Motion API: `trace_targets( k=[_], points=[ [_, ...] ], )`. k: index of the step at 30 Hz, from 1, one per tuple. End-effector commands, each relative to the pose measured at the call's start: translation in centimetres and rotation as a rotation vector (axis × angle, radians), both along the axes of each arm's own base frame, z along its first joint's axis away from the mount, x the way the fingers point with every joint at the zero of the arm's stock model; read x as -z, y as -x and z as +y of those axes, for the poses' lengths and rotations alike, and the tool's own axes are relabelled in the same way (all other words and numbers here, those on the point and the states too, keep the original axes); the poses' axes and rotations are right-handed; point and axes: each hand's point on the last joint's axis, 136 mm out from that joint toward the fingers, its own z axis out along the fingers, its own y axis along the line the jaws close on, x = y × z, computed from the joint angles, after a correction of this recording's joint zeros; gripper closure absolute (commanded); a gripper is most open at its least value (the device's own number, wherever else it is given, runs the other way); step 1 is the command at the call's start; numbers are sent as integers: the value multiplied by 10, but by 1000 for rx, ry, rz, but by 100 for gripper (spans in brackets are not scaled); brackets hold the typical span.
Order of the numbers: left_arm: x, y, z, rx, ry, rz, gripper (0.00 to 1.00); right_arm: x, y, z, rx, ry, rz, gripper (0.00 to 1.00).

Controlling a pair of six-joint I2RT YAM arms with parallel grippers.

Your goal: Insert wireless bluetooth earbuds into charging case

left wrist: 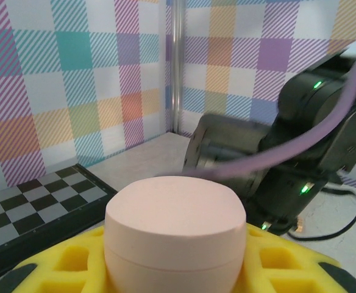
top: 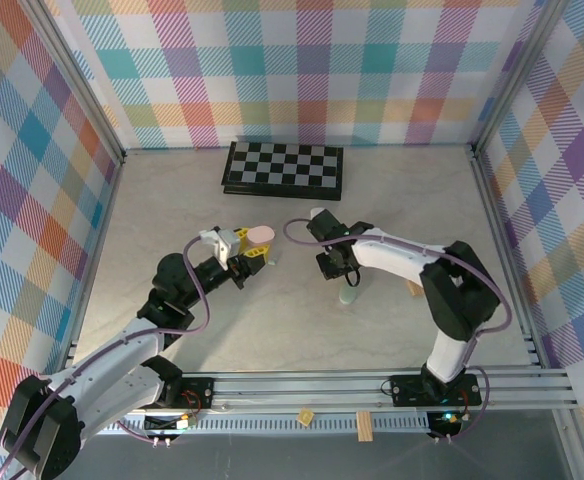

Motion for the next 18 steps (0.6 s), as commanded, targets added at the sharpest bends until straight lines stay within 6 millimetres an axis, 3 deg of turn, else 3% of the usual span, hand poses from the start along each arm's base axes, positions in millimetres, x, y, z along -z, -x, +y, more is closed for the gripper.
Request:
trace_targets(
  k=[1,4,7,12,15,18],
  points=[
    [-1,-5,3,-14,18,-7,67,-29,3,13,-15,-142,-43,55],
    [3,-9,2,-9,27,15,67,-58,3,21,-45,-275,-121,51],
    [6,-11,-2,26,38,43,67,-100,15,40,-211,-443,-235,42],
    [7,2,-16,145,24,59,67,-165,62,70,-591,-662,-333,17],
    [8,13,-23,222,2,69,67,-191,76,80,-704,-745,-355,12],
    [7,22,-31,299,-15,87,67,-206,73,88,-725,-772,-380,11]
  ],
)
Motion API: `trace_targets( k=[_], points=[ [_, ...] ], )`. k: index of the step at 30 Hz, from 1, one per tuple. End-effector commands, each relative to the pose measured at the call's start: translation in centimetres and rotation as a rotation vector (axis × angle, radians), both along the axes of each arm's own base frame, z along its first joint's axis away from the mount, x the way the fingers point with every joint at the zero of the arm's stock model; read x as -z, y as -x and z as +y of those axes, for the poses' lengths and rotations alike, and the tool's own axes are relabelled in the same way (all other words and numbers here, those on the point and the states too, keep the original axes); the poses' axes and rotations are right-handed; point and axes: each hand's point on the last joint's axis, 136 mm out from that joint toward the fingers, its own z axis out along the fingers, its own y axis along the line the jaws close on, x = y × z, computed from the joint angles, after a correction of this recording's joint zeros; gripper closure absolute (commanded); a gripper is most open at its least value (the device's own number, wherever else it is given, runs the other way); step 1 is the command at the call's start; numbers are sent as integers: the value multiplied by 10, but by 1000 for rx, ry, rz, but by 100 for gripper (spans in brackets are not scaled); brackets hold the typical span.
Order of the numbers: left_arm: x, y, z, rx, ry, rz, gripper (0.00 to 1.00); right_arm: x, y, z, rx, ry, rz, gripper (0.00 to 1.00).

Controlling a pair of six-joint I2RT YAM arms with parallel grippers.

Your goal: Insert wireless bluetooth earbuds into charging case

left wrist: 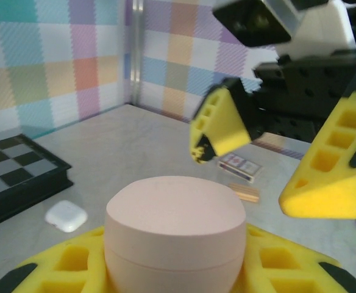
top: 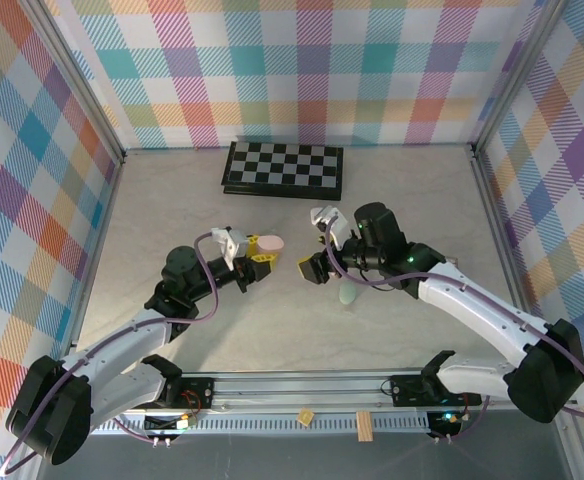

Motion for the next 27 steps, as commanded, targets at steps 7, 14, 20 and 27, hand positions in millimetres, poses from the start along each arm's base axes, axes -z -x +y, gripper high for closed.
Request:
trace_targets(
  k=[7,14,20,27],
  points=[
    [-25,18,-14,163,22,-20,67,-38,0,28,-154,-94,-94,10],
    [-23,23,-17,198,18,-6,67,-49,-20,26,-31,-126,-92,11],
    [-21,23,-18,210,11,-4,67,-55,-32,19,53,-134,-110,11],
    [-21,24,-19,216,10,-4,67,-62,-49,16,143,-147,-80,11]
  ],
)
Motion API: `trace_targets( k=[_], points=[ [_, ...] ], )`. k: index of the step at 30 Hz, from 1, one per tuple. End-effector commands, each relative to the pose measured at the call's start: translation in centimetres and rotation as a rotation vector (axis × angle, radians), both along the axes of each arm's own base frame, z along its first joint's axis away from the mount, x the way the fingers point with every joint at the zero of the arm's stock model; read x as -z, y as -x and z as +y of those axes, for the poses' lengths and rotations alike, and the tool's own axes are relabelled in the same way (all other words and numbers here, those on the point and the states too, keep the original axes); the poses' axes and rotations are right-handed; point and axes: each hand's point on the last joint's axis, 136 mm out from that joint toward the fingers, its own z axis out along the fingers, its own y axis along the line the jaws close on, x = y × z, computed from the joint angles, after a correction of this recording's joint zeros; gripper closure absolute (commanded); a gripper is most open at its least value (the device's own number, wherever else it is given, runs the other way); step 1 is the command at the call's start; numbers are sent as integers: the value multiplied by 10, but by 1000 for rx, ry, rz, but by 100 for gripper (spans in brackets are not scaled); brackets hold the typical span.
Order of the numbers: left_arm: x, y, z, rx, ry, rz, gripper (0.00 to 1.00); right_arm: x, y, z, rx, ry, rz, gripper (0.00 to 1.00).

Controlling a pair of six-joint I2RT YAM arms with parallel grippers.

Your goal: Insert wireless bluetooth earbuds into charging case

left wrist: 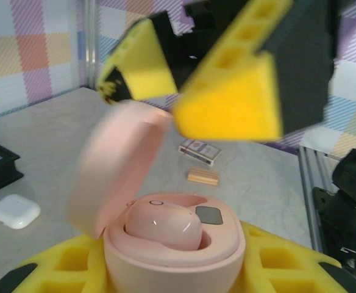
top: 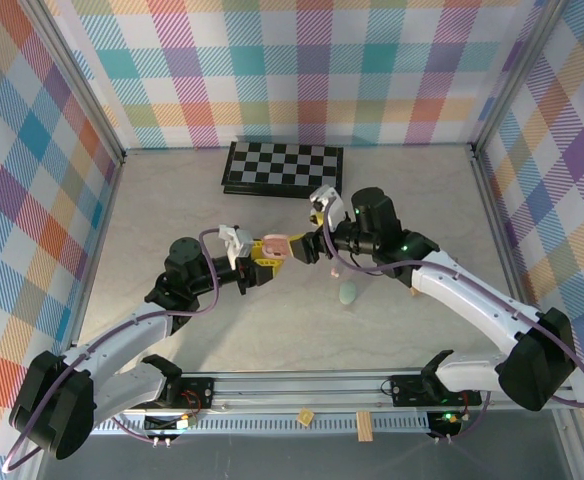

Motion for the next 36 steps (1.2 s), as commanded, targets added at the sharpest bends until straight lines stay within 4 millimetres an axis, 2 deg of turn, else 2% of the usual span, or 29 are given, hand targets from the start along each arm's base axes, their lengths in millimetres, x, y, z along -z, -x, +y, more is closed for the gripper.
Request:
trace_targets(
  k=[1,4,9,11,13,15,17,19,21,24,27,32,36],
  points=[
    [-24,9,-6,68,38,-64,67,-26,-14,2,50,-48,-29,11],
    [-24,9,-5,64,37,-64,67,-26,-15,1,53,-27,-28,11],
    [-23,3,-3,22,40,-66,67,-38,12,4,-70,-75,-52,11],
    [-23,2,-3,21,41,-69,67,-43,15,1,-60,-91,-44,11],
    [-23,1,-2,12,46,-69,67,-45,11,-8,3,-95,-32,12],
    [-23,0,-1,-3,47,-75,67,-39,-5,-26,145,-82,-2,12],
    [-24,-1,1,-19,48,-85,67,-20,-27,-51,326,-37,54,13],
    [-24,-3,3,-35,46,-90,67,10,-41,-76,481,86,116,16],
    [-22,-3,4,-41,46,-93,67,41,-49,-99,619,234,189,17],
    [-22,-3,5,-44,47,-96,67,78,-52,-118,745,373,291,18],
    [-21,-2,8,-60,48,-104,67,112,-53,-120,772,472,356,20],
    [-19,0,15,-89,48,-112,67,161,-54,-110,750,607,421,31],
    [-18,4,18,-81,45,-111,67,188,-52,-101,726,712,454,39]
  ],
)
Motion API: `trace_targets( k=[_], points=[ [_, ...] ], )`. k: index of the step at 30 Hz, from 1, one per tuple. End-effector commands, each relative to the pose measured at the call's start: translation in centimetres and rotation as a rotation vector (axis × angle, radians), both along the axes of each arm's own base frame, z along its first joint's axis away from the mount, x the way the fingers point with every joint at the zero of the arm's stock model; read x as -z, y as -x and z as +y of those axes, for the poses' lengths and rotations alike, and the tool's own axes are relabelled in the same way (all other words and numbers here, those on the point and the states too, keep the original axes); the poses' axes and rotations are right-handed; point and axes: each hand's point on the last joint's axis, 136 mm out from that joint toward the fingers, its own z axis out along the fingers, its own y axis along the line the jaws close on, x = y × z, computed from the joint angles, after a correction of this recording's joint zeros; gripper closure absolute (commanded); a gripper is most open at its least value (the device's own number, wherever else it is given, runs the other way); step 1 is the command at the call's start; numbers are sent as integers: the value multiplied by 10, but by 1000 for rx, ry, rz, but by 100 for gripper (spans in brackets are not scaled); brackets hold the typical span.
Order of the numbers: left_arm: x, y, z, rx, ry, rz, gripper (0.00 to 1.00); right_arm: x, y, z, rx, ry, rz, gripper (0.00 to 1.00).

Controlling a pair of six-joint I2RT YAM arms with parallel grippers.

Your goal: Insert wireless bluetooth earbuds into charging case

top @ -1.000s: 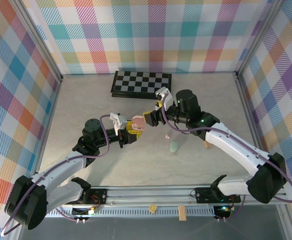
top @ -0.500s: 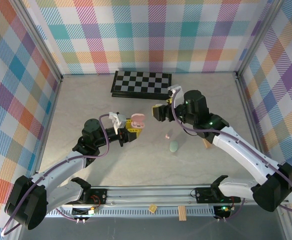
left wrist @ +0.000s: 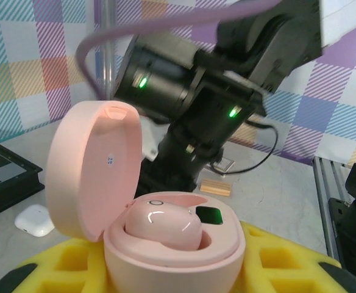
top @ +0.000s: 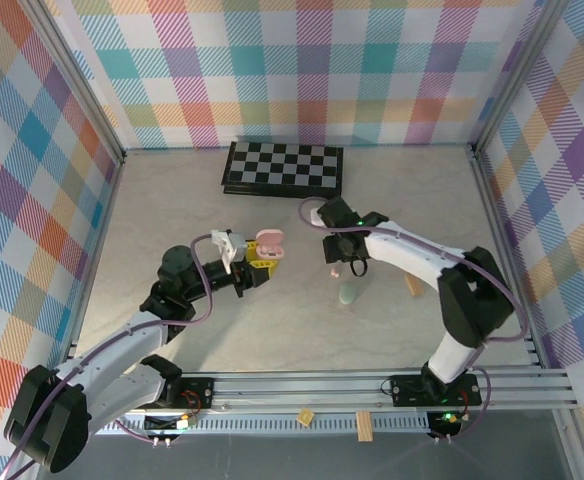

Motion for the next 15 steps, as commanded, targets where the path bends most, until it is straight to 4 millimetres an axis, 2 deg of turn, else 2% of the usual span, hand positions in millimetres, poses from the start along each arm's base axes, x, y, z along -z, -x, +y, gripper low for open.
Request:
trace_targets(
  k=[1,6,10,15],
  points=[
    [-9,3,5,-6,16,-50,67,5,1,5,0,59,29,41],
    [-8,6,8,-11,17,-52,67,24,4,15,-32,145,65,48],
    [-12,9,9,-4,23,-63,67,36,1,11,-37,265,61,53],
    [-15,11,13,-16,22,-73,67,49,6,14,-39,292,80,55]
  ],
)
